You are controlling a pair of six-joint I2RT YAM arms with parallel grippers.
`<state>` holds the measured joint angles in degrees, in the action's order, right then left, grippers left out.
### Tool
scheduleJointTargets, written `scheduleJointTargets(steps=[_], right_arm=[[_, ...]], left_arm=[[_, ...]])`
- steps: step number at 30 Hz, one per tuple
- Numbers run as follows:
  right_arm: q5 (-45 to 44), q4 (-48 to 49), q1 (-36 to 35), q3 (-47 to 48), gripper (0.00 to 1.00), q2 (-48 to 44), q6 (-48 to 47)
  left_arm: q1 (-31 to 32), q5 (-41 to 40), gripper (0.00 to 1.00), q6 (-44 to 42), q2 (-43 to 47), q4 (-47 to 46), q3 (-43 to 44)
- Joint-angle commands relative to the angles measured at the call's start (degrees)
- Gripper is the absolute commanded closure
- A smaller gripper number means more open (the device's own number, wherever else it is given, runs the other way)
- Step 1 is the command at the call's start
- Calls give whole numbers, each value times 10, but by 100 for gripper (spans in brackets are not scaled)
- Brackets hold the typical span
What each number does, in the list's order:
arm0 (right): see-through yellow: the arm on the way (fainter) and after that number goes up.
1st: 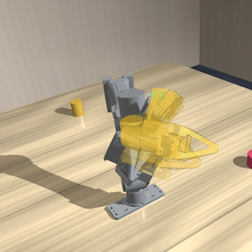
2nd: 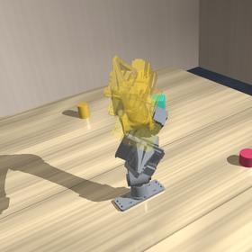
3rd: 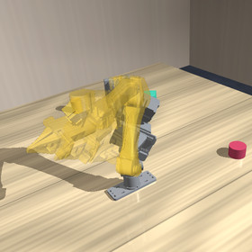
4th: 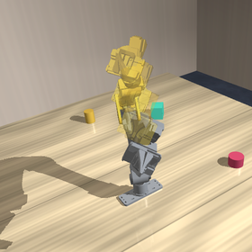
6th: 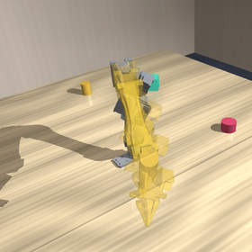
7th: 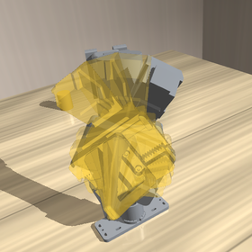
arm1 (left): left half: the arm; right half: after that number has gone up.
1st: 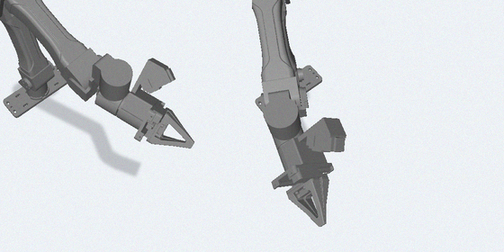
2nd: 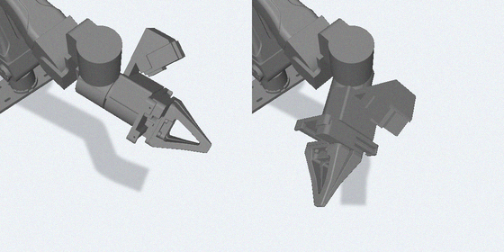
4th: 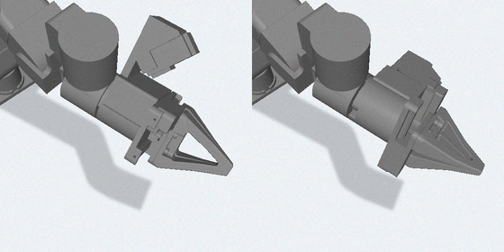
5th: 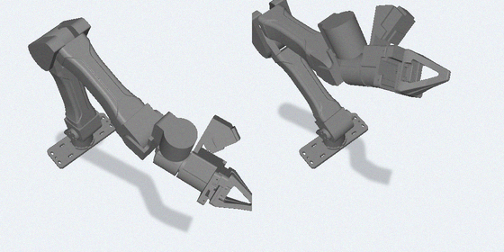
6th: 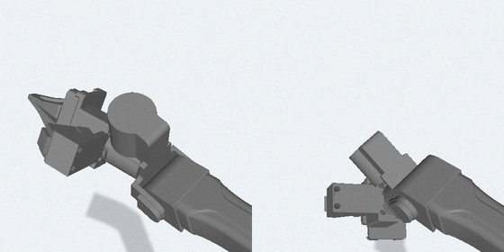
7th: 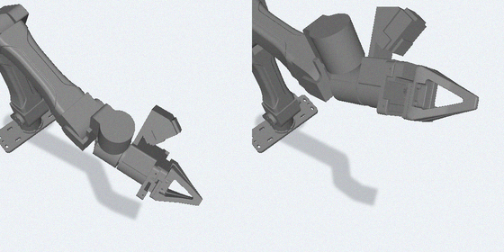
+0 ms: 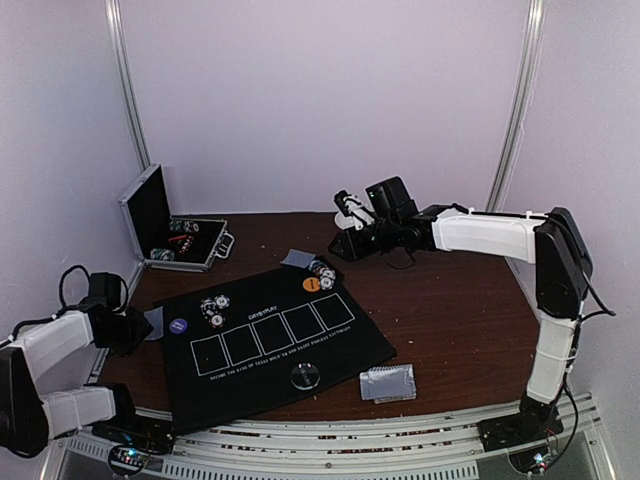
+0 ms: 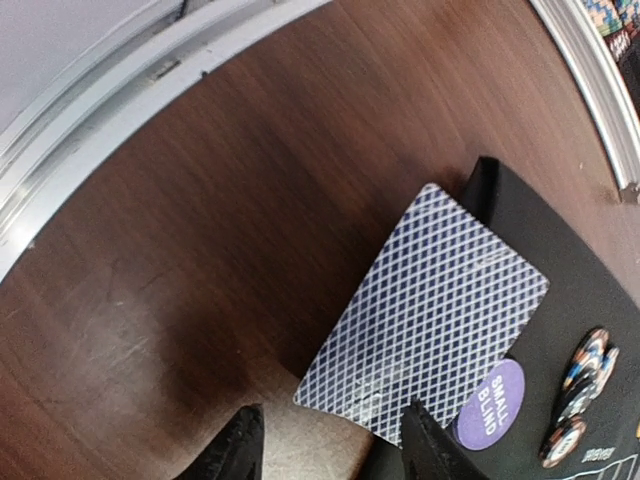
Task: Distribute texas hold em gaming equipment
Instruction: Distribute the poker card in the small blind area, then adjust the poker card at the center of the board.
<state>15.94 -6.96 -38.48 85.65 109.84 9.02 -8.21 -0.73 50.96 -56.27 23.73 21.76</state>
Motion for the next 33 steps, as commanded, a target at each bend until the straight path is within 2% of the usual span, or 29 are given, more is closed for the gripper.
scheduleJointTargets(steps=[1,5,8,10,13,15,19,22,28,33], right_arm=[[-7,-34,2,-15,54,-37,-18],[-27,-72,3,-24,53,-56,-27],[-39,-107,8,-40,51,-72,-27],[-44,-125,16,-59,50,-89,-20],[-45,-154,32,-92,49,-112,-4],[-39,-161,45,-120,47,-130,9],[-20,-174,67,-190,42,-164,38],[-13,-199,69,-229,38,-189,47],[22,-222,79,-315,35,-239,64],[86,-207,84,-377,33,-259,83]], left_arm=[[-4,-25,46,15,44,33,26],[-4,-12,37,-14,73,32,61],[13,34,31,-77,80,-20,99],[77,22,19,-122,72,-54,143],[259,-47,8,-202,26,-98,208],[359,-54,3,-265,-27,-132,245],[516,-23,2,-438,-158,-180,317],[601,47,2,-567,-247,-172,376],[692,130,2,-728,-388,-154,455],[746,149,2,-789,-477,-125,525]])
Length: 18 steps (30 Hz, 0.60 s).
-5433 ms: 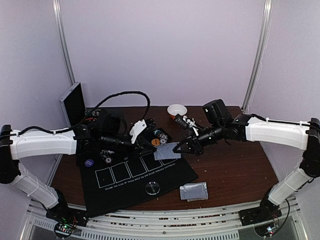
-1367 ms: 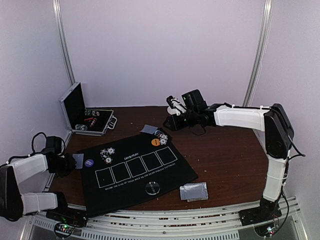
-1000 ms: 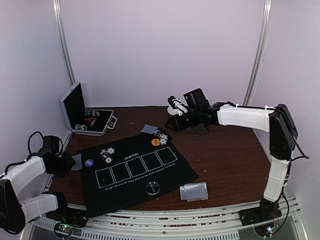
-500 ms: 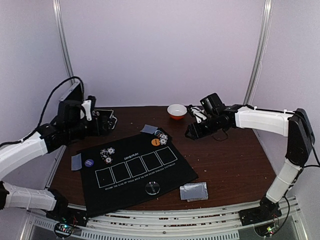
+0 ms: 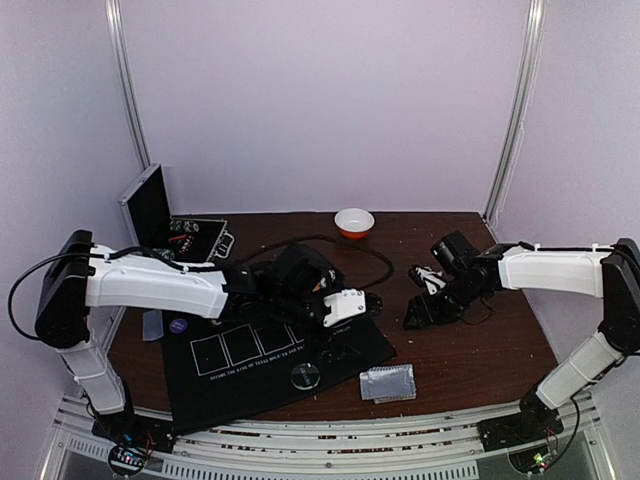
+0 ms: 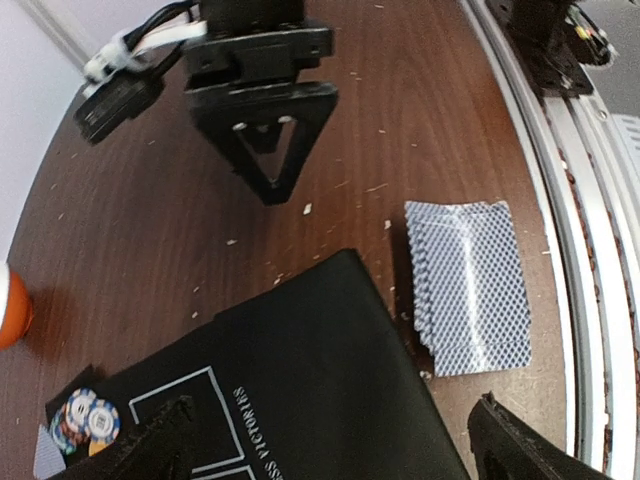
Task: Distribute texas hold em gaming equipment
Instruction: Adjust the poker card at the center of the board.
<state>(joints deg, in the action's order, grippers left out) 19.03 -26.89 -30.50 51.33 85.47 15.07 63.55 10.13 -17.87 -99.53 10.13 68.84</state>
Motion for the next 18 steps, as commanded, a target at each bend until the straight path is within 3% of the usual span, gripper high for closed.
scheduleJointTargets(steps=[1,7,12,18], right_arm=[[63,-5,4,-44,33,-21,25],[95,-6,4,-96,28,-48,39],[110,3,4,-133,28,-74,55],[90,-1,4,-155,30,-111,79]], left_arm=[[35,39,2,-106,-57,13,61],[72,34,2,-108,-126,50,105],[88,-18,2,-104,-160,78,133],[79,-106,2,-56,-86,17,45]])
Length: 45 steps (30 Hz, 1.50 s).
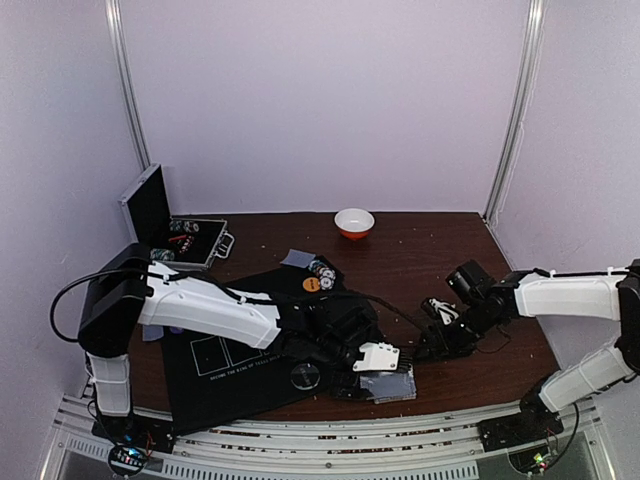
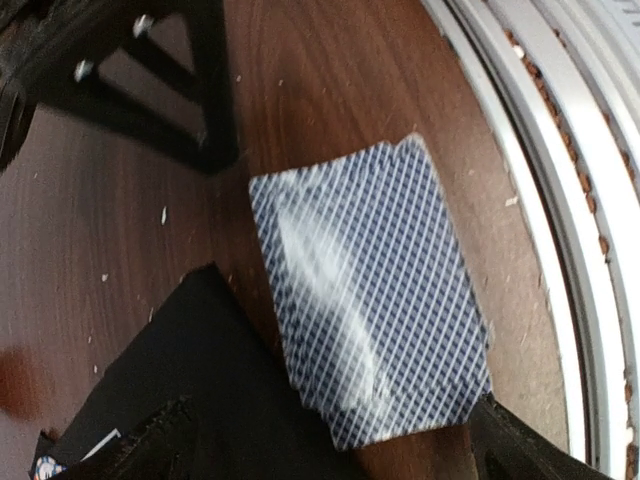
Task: Distribute texas hold em gaming equipment
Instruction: Adjust the poker card at the center of the board.
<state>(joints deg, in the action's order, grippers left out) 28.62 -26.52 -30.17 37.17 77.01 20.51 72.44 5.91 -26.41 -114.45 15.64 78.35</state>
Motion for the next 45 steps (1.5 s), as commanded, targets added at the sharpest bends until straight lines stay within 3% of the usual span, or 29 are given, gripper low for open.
scheduleJointTargets(steps=[1,4,8,11,14,18,25,33,45], right_arm=[[-15,-9,1,-15,32,-36,32],[-99,-24,-10,-20,38,-59,74],[-180,-39,-47,-31,50,-65,118],[-201,-35,-68,-41,65,-59,142],[-193,-9,-89,-53,79,-51,161],[-168,28,-117,-68,89,-27,182],[-144,67,-146,-71,97,-10,207],[-115,101,-164,-77,98,-5,234],[-142,89,-153,-71,96,-15,224]], left_arm=[[-11,-71,2,38,80,-42,-62],[-16,-89,8,63,100,-13,-76],[-17,-120,47,87,47,65,-54],[-16,-71,62,94,19,86,-36],[-16,-43,71,95,19,65,-36],[-16,-12,75,94,10,47,-30],[-15,43,77,97,-29,32,5],[-14,60,77,94,-46,27,32],[-23,13,78,100,-46,22,26]])
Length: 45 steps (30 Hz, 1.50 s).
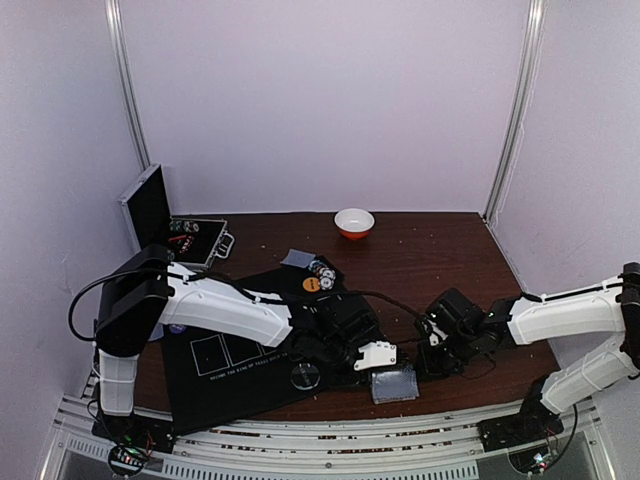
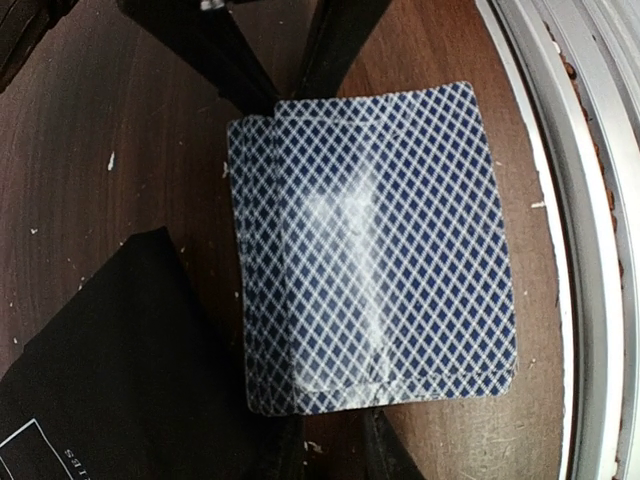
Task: Distribute texas hold em gaming equipment
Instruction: Adjust the poker card at the center of the board, then pick up the poker card from the center of the board.
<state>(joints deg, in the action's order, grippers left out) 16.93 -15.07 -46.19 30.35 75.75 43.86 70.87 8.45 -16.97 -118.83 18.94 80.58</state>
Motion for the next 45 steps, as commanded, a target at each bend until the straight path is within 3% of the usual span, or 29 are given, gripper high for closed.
scheduleJointTargets(steps=[1,8,14,15,20,24,28,45], right_arm=[[-33,-33,12,2,95,-2,-14],[-46,-57,20,22,88,-3,-29],[-78,-110,61,35,80,-47,-58],[-79,-114,71,38,78,-55,-64],[-64,-115,112,50,60,-74,-95],[-51,-115,125,54,49,-74,-108],[-50,-109,129,49,44,-78,-112],[-24,-91,129,33,42,-69,-118]], left_arm=[[-10,-12,78,6,0,-11,2],[-14,7,74,8,11,-16,-5],[-30,1,62,-9,72,-10,-57],[-32,3,58,-14,84,-8,-60],[-27,38,3,-14,110,-39,-46],[2,2,2,-26,73,-56,-22],[18,24,2,-24,55,-104,-20],[29,-3,2,11,-24,-102,37]])
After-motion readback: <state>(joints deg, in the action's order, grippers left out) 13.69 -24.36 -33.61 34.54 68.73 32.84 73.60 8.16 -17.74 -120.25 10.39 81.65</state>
